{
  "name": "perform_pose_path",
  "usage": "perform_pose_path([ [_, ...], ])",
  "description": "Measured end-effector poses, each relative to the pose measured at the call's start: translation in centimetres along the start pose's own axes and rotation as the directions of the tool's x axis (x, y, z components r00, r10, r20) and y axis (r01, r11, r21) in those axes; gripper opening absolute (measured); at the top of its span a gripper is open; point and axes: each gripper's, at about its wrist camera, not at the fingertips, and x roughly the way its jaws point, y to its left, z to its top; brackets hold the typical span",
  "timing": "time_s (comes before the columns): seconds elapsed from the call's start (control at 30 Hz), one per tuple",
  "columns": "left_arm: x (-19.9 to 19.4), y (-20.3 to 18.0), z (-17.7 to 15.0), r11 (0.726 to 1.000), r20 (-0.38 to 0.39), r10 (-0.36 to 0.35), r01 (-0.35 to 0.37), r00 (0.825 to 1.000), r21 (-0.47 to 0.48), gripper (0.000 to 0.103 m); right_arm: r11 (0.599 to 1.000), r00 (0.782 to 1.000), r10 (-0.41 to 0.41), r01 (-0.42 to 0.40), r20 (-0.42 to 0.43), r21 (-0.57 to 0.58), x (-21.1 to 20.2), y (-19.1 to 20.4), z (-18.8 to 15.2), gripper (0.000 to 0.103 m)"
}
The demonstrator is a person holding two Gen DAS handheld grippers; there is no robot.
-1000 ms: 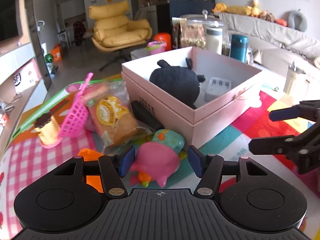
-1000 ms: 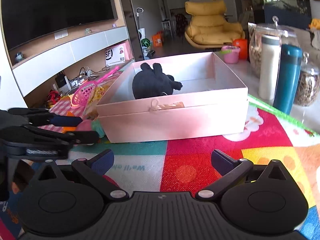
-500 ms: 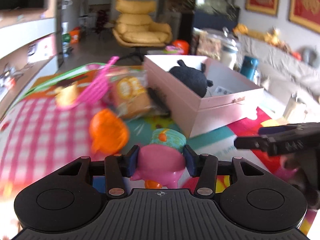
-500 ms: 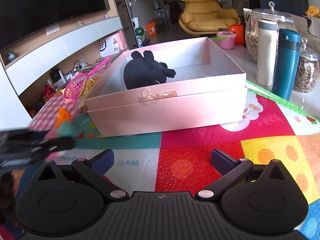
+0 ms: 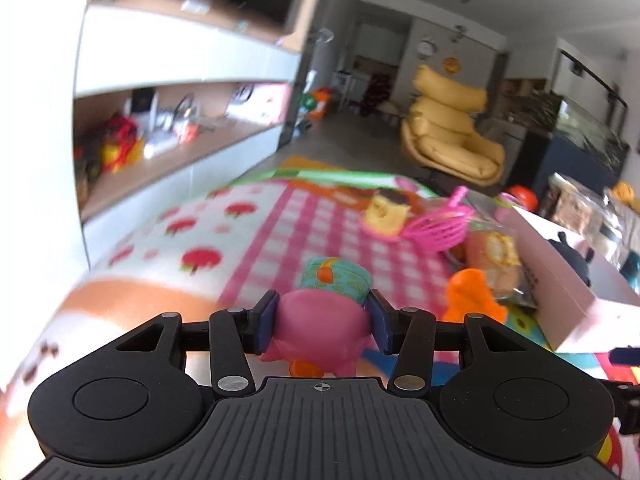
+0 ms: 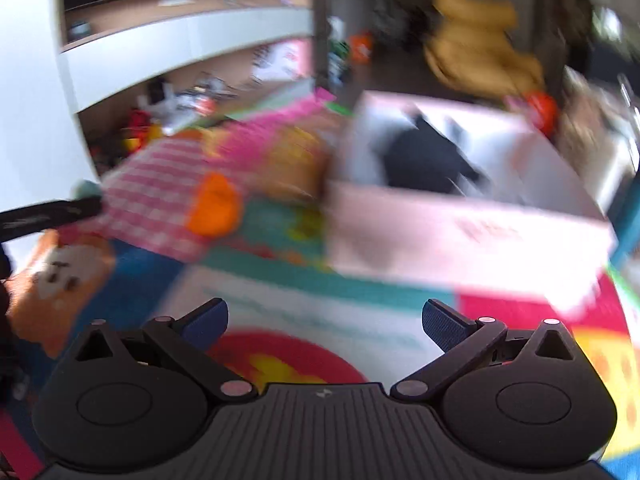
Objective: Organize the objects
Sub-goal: 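Grasp the pink pig toy with the left tool, then grasp the orange plastic toy with the right tool while the left tool holds the pig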
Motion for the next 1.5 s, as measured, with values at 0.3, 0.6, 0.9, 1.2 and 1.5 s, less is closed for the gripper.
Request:
perform_pose_path([
  [0.3, -0.3, 2.6, -0.1, 0.992, -0.009, -0.053, 0.052, 0.999, -0.118, 0.052, 0.984, 1.000, -0.019, 0.019, 0.003, -0.176, 6.2, 8.2, 4.9, 0.082],
  [0.6, -0.1, 3.0, -0.1, 0.985, -0.009, -0.075, 0.072, 0.997, -0.154, 0.053, 0.984, 0.999, 0.007, -0.015, -0.041, -0.180, 8.5, 9.2, 6.3, 0.049],
  [0.9, -0.1, 3.2, -0.1, 0.980, -0.006, -0.088, 0.086, 0.996, -0.178, 0.053, 0.962, 0.985, 0.130, -0.152, -0.109, -0.226, 4.6, 8.7, 4.0, 0.044],
  [1.2, -0.1, 3.3, -0.1, 0.980, -0.006, -0.089, 0.087, 0.996, -0.180, 0.053, 0.940, 0.993, 0.070, -0.098, -0.096, -0.328, 1.5, 7.2, 1.2, 0.071],
  [1.5, 0.0, 3.3, 0.0, 0.978, -0.006, -0.093, 0.090, 0.996, -0.186, 0.053, 0.959, 0.998, -0.050, 0.035, -0.044, -0.282, 1.4, 4.9, 1.3, 0.078],
])
